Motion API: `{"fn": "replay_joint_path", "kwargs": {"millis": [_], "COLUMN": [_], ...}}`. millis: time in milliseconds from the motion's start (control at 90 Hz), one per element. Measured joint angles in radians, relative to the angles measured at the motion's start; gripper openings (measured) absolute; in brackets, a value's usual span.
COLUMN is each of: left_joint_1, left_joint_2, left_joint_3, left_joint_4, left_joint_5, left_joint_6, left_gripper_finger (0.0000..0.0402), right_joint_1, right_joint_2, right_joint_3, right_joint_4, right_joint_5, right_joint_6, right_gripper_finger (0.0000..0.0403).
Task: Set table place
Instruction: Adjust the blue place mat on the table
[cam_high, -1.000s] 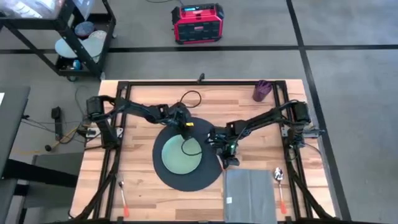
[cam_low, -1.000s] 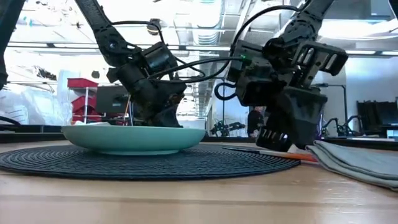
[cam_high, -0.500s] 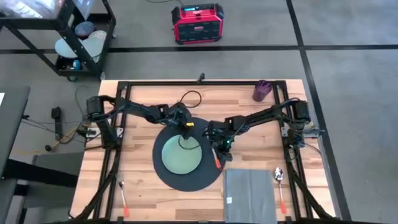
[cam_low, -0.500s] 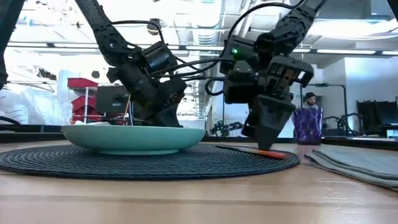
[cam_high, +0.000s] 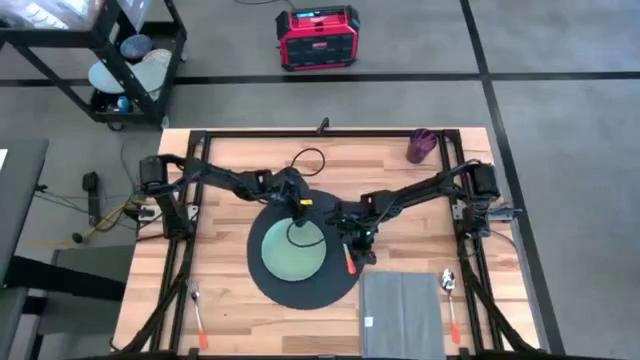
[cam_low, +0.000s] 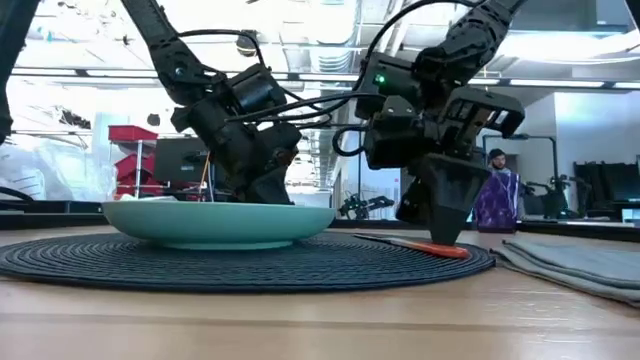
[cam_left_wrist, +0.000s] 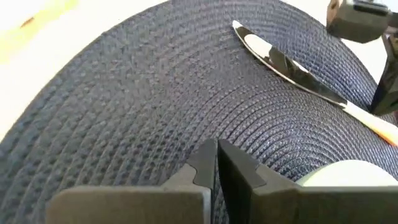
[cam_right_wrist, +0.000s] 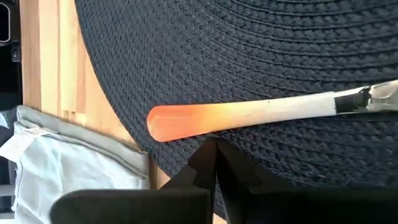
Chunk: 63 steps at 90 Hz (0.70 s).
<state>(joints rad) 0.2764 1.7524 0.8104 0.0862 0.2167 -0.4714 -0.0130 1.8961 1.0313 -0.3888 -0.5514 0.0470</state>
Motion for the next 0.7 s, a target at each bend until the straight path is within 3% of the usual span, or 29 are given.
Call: {"fn": "replay_joint_path", "kwargs": {"millis": [211,433,700], "left_joint_1": [0.000,0.016,0.026], "left_joint_2": [-0.001,-0.001,-0.001], "left_joint_3": [0.000,0.063,0.111], "left_joint_4": [0.023,-0.057,-0.267], "left_joint_5": [-0.004,-0.004,-0.006], "left_joint_6": [-0.016,0.036,0.161], "left_gripper_finger": [0.0000,0.0000,0.0000], "right_joint_1": [0.000,-0.039,-0.068], "right_joint_2": [-0.014,-0.123,-0.098], "right_joint_3": [0.000,0.020,0.018], "right_joint_4": [-0.026,-0.065,-0.083], "right_joint_5": [-0.002,0.080,0.087], "right_joint_6": [-0.020,-0.090,-0.040], "right_gripper_finger": [0.0000,0.0000,0.0000]}}
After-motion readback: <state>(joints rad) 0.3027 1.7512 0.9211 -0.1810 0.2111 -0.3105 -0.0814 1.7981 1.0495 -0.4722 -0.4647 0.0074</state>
